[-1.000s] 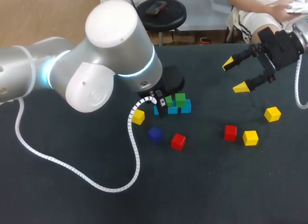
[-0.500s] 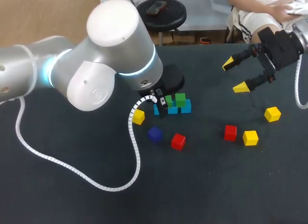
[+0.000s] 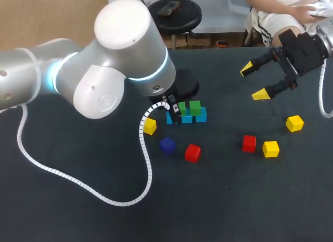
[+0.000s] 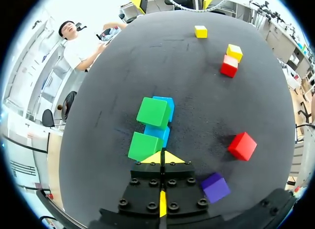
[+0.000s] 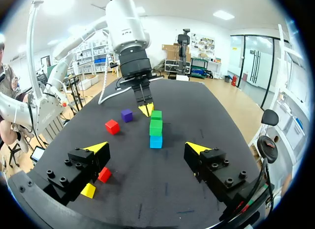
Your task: Place the blue cubes, place green cubes on the blue cubes, place the yellow cubes on the green cubes, then place the red cubes on the yellow cubes, and place purple cube on the red cubes.
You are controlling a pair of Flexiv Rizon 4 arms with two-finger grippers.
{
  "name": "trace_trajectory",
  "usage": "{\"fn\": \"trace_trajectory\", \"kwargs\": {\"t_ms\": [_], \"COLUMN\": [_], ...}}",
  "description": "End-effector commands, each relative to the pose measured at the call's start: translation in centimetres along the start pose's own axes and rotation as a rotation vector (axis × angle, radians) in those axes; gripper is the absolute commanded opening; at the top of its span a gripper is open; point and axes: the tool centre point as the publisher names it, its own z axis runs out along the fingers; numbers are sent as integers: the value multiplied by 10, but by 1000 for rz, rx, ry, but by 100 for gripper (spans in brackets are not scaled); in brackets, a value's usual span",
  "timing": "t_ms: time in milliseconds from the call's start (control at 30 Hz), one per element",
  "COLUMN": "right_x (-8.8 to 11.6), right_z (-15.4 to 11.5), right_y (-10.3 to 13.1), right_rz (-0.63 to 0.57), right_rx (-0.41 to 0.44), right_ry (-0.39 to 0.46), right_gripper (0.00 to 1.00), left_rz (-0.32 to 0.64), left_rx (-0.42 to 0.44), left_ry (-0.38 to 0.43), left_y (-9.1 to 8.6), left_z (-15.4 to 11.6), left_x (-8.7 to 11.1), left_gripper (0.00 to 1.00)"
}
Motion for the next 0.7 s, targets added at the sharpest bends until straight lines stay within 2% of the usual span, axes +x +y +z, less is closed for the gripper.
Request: {"fn": "trace_trajectory", "kwargs": {"t_ms": [33,167,300,367,433,500,533,600,633,667,700], "right_x": [0,0,0,0,0,0,0,0,0,0,0], "right_z": [0,0,0,0,0,0,0,0,0,0,0], "right_y": [0,0,0,0,0,0,0,0,0,0,0], "right_rz": [-1,-1,-1,-1,-1,-1,-1,-1,-1,-1,-1], "right_rx": [1,1,1,1,1,1,1,1,1,1,1], "right_ry": [0,0,0,0,0,0,0,0,0,0,0], "right_gripper": [100,100,100,100,100,100,100,100,100,100,100], "left_rz": [5,9,13,-8,-10,-18,-27,-48,-48,-51,-57], "left_rx": [9,15,28,47,69,67,73,71,69,66,67], "left_ry": [-7,-30,-102,-140,-145,-149,-157,-198,-203,-203,-223], "left_y": [-1,-9,-13,-9,-3,3,6,9,12,13,15], "left_z": [-2,-12,-27,-37,-47,-58,-64,-75,-80,-83,-87], "left_x": [-1,1,5,13,22,33,38,48,53,57,61], "left_gripper": [0,0,0,0,11,28,33,50,79,100,100]}}
